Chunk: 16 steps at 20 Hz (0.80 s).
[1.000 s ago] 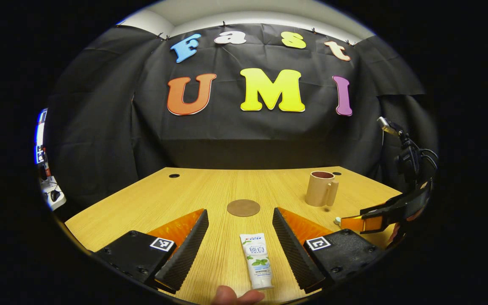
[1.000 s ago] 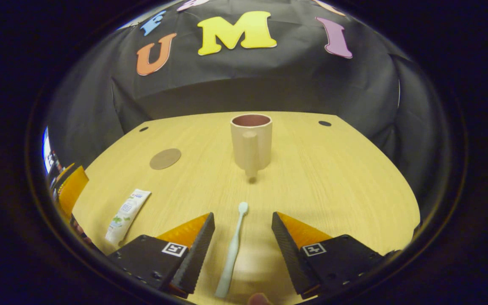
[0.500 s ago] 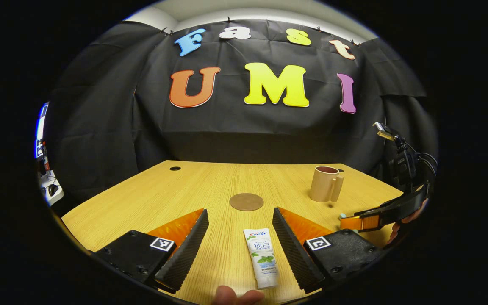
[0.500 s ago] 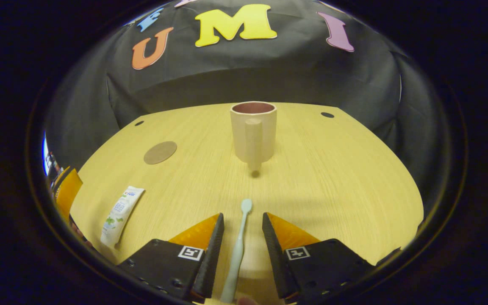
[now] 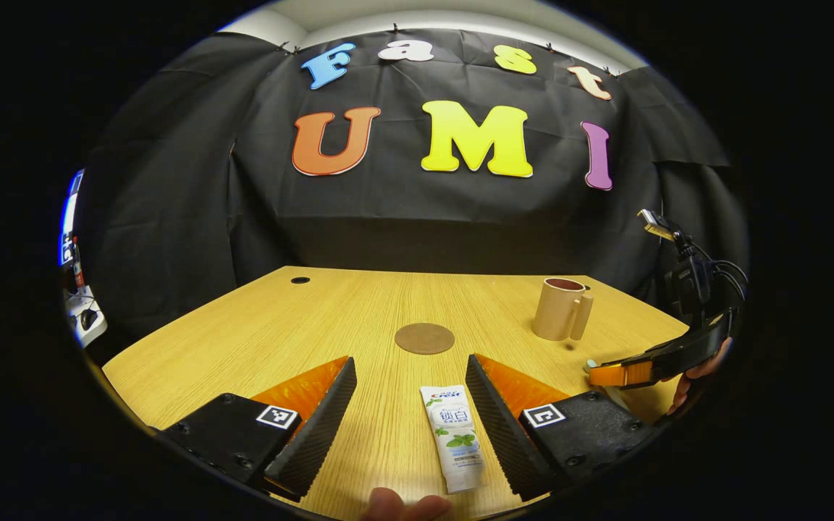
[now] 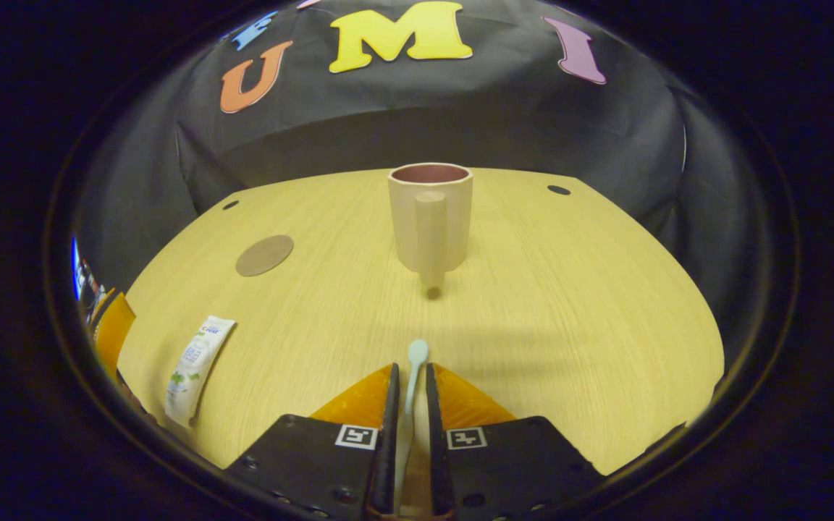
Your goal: Put the toothbrush and toothpaste on the desktop into the cup, then pick up the cup and place it on the coaster on the desktop.
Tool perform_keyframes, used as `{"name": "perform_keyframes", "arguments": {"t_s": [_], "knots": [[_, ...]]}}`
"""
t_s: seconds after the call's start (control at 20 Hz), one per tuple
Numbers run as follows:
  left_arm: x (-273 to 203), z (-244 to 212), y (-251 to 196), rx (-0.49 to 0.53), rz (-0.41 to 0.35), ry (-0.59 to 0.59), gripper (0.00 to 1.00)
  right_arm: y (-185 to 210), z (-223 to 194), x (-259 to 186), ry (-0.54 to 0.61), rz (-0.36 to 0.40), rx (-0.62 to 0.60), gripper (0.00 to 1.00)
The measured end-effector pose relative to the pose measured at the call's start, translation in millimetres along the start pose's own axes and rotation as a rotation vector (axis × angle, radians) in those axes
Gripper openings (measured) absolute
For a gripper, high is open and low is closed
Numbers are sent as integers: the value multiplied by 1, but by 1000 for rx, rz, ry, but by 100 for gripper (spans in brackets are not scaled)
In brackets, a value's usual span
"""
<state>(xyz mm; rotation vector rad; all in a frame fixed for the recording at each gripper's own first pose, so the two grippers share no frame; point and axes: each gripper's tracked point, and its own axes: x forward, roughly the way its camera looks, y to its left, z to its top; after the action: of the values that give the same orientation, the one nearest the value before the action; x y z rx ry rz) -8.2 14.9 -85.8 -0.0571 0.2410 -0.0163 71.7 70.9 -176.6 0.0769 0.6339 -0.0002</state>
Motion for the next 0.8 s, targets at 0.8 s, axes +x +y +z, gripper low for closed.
{"name": "perform_keyframes", "arguments": {"t_s": [0.8], "knots": [[7,-15,-3,-13,-5,65,97,10,7,-16,-48,95,57,2]]}}
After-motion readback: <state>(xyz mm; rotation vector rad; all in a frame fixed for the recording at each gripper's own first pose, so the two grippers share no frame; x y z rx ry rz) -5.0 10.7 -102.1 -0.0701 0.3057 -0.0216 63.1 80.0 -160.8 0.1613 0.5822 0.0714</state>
